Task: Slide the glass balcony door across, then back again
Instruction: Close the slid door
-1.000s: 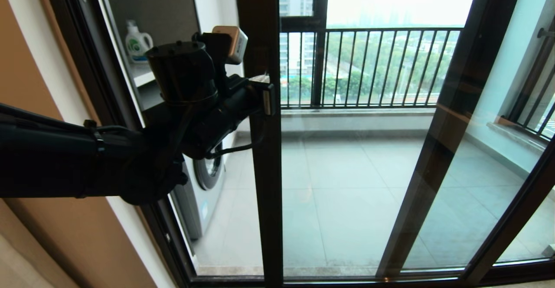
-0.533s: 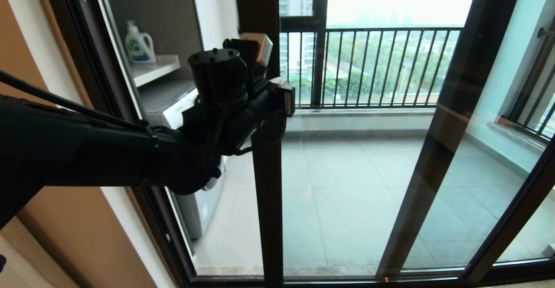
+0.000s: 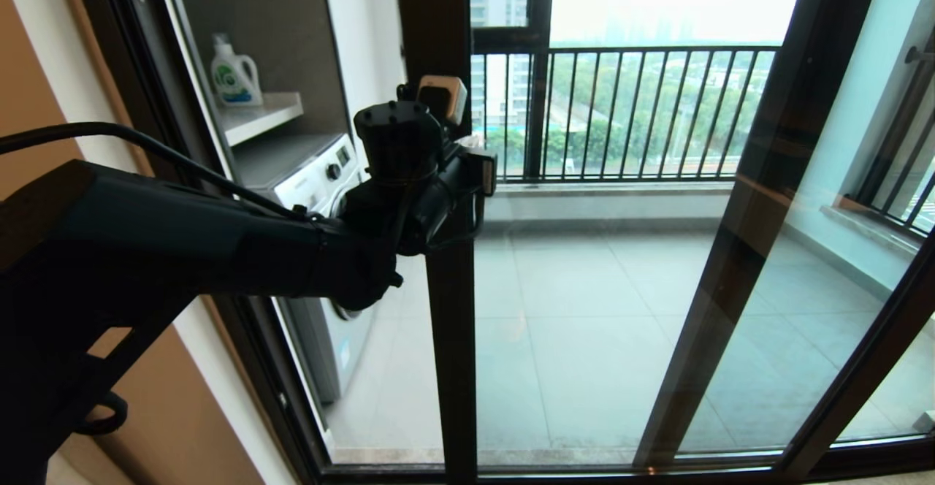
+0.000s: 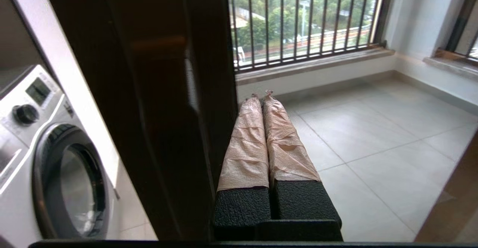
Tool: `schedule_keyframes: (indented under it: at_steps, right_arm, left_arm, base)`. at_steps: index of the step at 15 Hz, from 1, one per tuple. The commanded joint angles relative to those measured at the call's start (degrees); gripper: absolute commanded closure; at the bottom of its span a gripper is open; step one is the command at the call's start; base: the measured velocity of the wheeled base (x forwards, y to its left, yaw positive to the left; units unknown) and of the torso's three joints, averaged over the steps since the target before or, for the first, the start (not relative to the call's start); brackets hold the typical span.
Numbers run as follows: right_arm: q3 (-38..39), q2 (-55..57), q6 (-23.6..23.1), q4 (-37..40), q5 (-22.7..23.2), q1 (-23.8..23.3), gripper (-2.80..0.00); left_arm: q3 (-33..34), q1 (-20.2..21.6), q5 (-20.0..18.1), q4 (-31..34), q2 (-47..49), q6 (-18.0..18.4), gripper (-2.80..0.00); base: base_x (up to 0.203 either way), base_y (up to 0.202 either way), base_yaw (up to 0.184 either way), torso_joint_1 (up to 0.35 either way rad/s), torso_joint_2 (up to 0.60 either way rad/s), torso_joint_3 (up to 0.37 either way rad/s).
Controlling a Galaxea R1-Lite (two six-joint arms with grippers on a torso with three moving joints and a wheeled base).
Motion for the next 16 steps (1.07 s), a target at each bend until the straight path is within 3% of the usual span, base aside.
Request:
schedule_keyframes:
  at_steps: [1,6,16]
  right_arm:
    - [0.7,0.07,-0.04,-0.03,0.03,0.01,0.0]
    - [0.7,0.07,-0.04,-0.03,0.03,0.02,0.0]
    - [0.7,0.07,-0.04,-0.03,0.03,0.01,0.0]
  left_arm:
    - [-1.19,0.82,2.02,-0.28,0.76,0.6,0.0]
    - [-1.75,3.43,3.37,-0.28,0.59,3.3,0.0]
    - [1.87,6.44,5.26,-0.79,-1.83,3.09,0.0]
  base:
    - [0.0,0.0,0.0,0.0,0.0,0.0]
    - [0.0,0.0,0.0,0.0,0.0,0.0]
    - [0.0,0.0,0.0,0.0,0.0,0.0]
